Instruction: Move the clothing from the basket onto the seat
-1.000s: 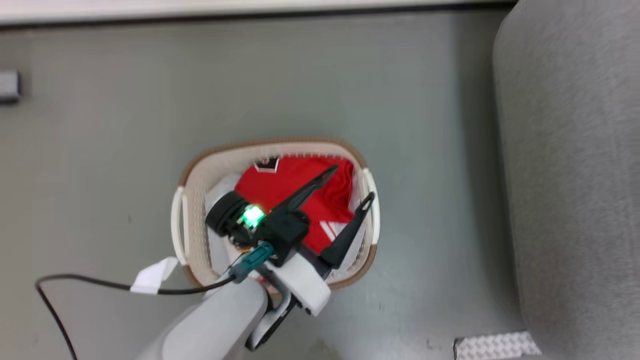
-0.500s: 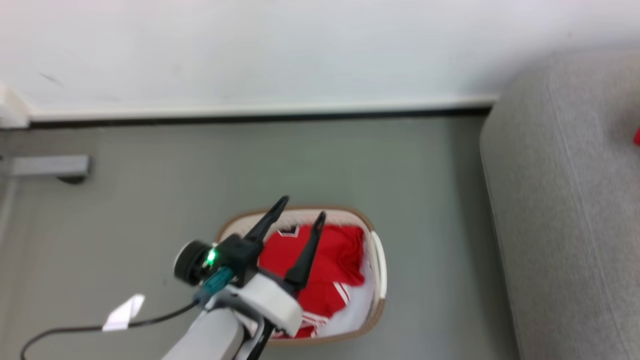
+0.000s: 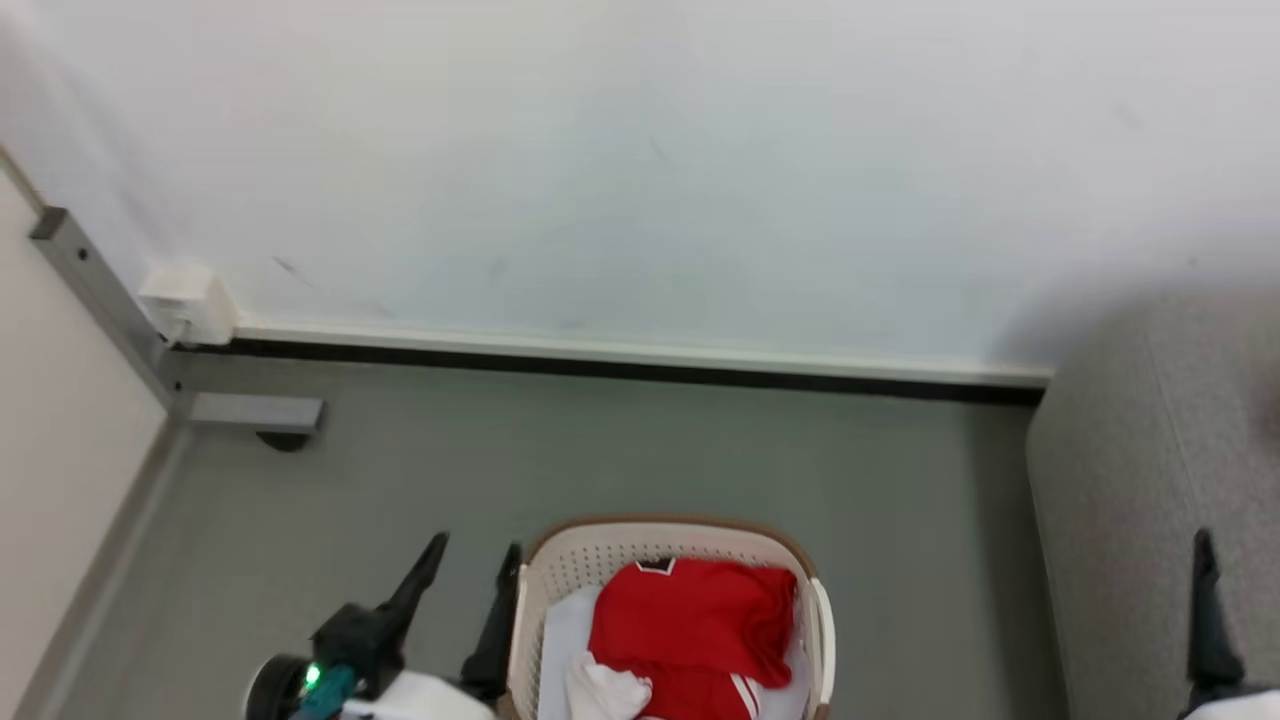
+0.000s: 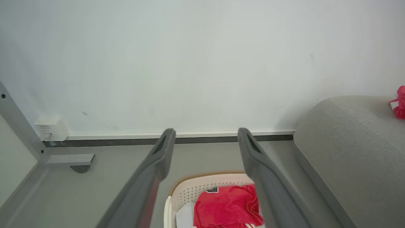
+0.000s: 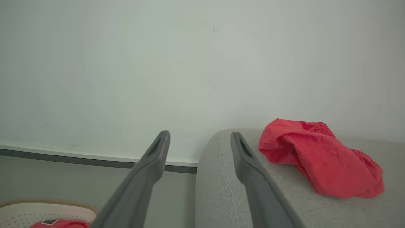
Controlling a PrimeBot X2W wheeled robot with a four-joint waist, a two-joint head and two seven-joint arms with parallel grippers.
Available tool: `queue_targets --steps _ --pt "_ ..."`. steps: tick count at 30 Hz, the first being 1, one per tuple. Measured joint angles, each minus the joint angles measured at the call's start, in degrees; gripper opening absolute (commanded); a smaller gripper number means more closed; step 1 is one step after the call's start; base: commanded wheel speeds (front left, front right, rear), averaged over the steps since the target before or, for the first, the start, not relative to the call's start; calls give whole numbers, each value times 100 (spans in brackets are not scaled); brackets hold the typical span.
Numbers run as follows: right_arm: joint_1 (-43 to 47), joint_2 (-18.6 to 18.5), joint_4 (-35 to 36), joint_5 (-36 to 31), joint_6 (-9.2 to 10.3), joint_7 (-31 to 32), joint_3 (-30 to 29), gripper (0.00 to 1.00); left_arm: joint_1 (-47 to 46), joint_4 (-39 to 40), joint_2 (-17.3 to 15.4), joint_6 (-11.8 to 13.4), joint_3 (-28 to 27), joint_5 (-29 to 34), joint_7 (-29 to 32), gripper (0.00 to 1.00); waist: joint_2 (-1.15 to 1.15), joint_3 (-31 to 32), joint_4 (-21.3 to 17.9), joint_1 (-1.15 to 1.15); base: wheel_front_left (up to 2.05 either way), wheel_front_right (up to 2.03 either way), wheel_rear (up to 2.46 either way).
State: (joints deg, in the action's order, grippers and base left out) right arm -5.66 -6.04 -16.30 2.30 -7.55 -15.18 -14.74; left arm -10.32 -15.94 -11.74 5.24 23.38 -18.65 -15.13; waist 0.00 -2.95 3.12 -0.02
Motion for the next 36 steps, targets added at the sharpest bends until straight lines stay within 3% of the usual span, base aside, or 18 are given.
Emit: queue_targets --steps 7,14,29,36 --pt "556 260 -94 83 0 0 338 100 558 -54 133 -146 -608 172 0 100 0 367 209 0 0 0 0" --pt "779 304 -174 165 0 1 628 100 868 -151 350 -380 -981 403 0 100 0 535 158 1 0 0 0" --pt "821 314 -248 380 0 0 783 100 937 -289 632 -767 -1411 797 0 100 0 573 -13 2 0 0 0" --pt "802 314 -271 386 0 0 821 100 934 -328 708 -833 -1533 907 0 100 0 511 -127 2 0 0 0"
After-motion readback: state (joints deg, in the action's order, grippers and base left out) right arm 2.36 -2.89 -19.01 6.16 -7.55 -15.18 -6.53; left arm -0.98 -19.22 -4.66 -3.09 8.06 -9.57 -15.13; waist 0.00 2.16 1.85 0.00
